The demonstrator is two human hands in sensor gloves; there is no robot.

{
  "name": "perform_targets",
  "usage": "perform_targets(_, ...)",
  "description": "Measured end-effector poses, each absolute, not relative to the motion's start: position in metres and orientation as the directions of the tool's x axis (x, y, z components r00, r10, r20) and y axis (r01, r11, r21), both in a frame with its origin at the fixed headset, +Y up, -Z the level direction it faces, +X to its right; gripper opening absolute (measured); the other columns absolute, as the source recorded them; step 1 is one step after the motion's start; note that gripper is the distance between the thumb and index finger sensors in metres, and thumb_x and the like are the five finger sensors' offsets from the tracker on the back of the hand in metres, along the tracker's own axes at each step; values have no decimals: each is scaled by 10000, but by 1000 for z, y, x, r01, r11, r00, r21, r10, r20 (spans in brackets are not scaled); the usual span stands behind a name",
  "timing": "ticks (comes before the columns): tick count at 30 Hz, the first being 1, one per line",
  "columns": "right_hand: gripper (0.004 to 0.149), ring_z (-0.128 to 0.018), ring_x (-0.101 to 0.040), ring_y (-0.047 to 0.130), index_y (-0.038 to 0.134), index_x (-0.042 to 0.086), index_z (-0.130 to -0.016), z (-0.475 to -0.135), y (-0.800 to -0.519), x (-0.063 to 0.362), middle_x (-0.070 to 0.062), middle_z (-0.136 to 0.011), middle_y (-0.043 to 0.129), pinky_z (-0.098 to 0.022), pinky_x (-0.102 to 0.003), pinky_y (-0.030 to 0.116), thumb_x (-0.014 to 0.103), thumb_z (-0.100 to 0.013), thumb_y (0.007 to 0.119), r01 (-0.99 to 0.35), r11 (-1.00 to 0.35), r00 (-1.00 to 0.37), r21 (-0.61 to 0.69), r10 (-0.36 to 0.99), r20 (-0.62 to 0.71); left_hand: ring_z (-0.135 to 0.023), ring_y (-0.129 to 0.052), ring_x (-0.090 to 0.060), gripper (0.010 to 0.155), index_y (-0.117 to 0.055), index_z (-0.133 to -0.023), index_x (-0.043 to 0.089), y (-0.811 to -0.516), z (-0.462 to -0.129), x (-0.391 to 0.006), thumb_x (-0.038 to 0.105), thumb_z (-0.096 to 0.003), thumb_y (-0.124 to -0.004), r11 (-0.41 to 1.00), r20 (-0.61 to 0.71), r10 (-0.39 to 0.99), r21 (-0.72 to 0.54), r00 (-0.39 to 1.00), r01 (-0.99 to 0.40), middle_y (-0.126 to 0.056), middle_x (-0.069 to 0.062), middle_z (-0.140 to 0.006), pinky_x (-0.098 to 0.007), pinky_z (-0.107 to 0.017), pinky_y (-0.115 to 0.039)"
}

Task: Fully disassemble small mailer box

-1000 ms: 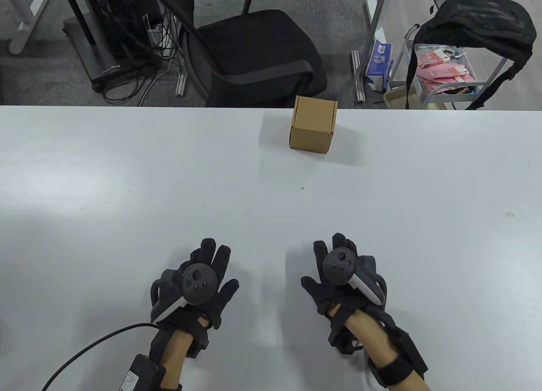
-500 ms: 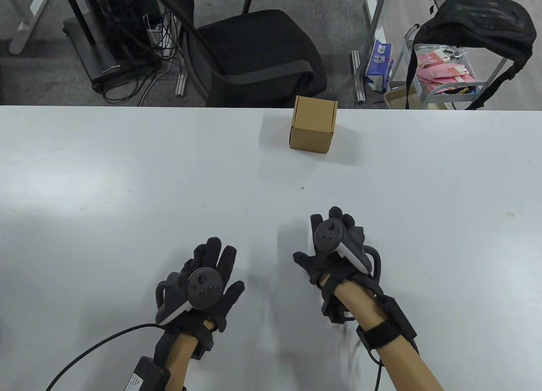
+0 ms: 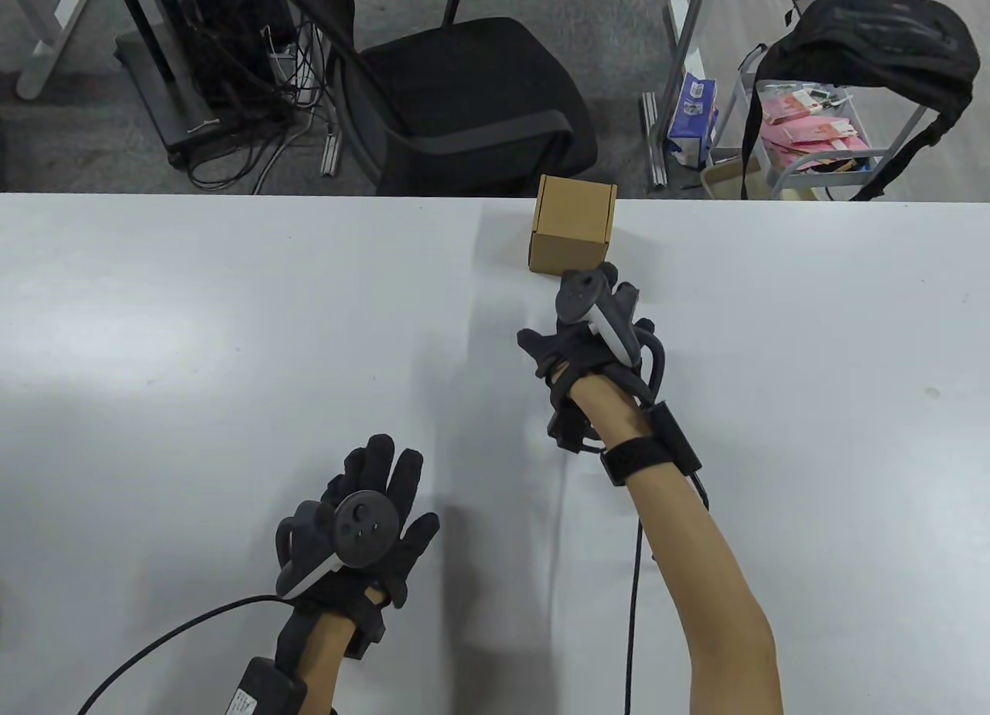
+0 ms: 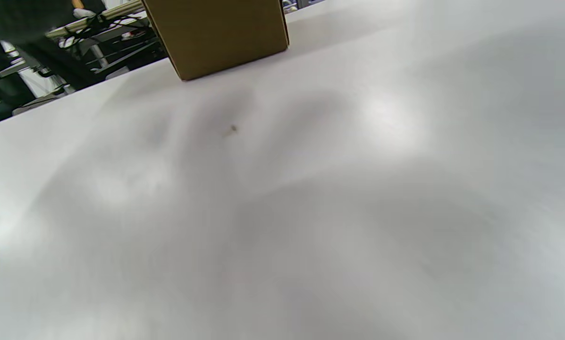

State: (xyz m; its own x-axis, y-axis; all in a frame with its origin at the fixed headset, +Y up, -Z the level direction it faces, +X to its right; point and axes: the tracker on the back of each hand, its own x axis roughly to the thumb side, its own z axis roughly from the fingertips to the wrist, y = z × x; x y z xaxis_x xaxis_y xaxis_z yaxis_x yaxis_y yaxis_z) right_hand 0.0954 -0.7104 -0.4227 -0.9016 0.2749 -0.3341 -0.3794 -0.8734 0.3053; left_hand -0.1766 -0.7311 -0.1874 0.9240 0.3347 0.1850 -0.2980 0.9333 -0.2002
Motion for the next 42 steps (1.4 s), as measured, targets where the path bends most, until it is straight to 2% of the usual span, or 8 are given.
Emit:
perform_targets(11, 919, -1009, -281, -207, -39, 516, -896, -509, -694, 66, 140, -924, -319, -767, -651, 32, 752, -322, 639, -325, -921, -898, 214, 230, -374, -1090, -258, -428, 778, -332, -1110, 279, -733, -191, -192, 593, -476, -656, 930, 140, 338, -203, 931, -307, -125, -86, -1168, -632, -758, -358)
perform_targets(14, 916, -1009, -289, -202, -19, 516, -914, -529, -692, 65, 131, -937, -309, -762, -654, 37, 779, -309, 615, -251, -949, -913, 190, 167, -373, -1089, -258, -431, 777, -332, -1109, 280, -732, -192, -193, 593, -476, -656, 930, 139, 337, -206, 931, -306, -124, -87, -1168, -631, -759, -357)
perform_targets(22, 902, -1025, -318, -169, 57, 550, -955, -571, -694, 71, 127, -998, -259, -763, -643, 39, 859, -277, 565, -259, -954, -880, 151, 169, -444, -1088, -278, -434, 774, -344, -1111, 279, -728, -191, -191, 595, -476, -655, 937, 155, 317, -203, 936, -284, -135, -89, -1171, -631, -758, -367)
perform_targets(28, 899, -1028, -357, -135, 82, 569, -959, -583, -715, 78, 96, -1067, -165, -760, -661, 77, 875, -276, 580, -290, -933, -873, 214, 166, -458, -1086, -283, -437, 777, -344, -1112, 272, -729, -193, -193, 594, -477, -654, 932, 146, 322, -221, 935, -286, -132, -92, -1170, -631, -758, -365)
perform_targets(30, 849, -1045, -364, -87, 131, 588, -967, -582, -716, 76, 85, -1123, -42, -758, -682, 129, 823, -324, 634, -258, -956, -873, 139, 169, -458, -1087, -289, -434, 774, -349, -1112, 273, -729, -192, -192, 595, -477, -654, 932, 148, 322, -222, 935, -286, -135, -92, -1170, -631, -757, -370)
perform_targets(33, 820, -1022, -424, -85, 79, 619, -952, -583, -715, 78, 102, -1113, -83, -739, -711, 203, 821, -352, 600, -243, -945, -885, 219, 123, -449, -1087, -293, -434, 774, -348, -1111, 275, -731, -193, -192, 596, -477, -653, 929, 146, 326, -232, 934, -288, -133, -92, -1170, -630, -757, -375)
perform_targets(38, 777, -1017, -517, 128, 131, 638, -956, -580, -716, 79, 124, -1142, 2, -708, -679, 396, 802, -359, 601, -180, -973, -893, 144, 100, -439, -1086, -294, -434, 773, -349, -1111, 272, -734, -194, -193, 595, -478, -652, 923, 137, 333, -249, 933, -293, -131, -93, -1169, -630, -756, -375)
perform_targets(42, 776, -1003, -521, 203, 180, 634, -964, -579, -717, 79, 129, -1152, 57, -683, -669, 441, 773, -354, 639, -173, -981, -895, 88, 119, -431, -1086, -295, -434, 772, -350, -1111, 272, -733, -194, -192, 595, -477, -652, 923, 138, 335, -248, 932, -295, -134, -93, -1169, -628, -758, -375)
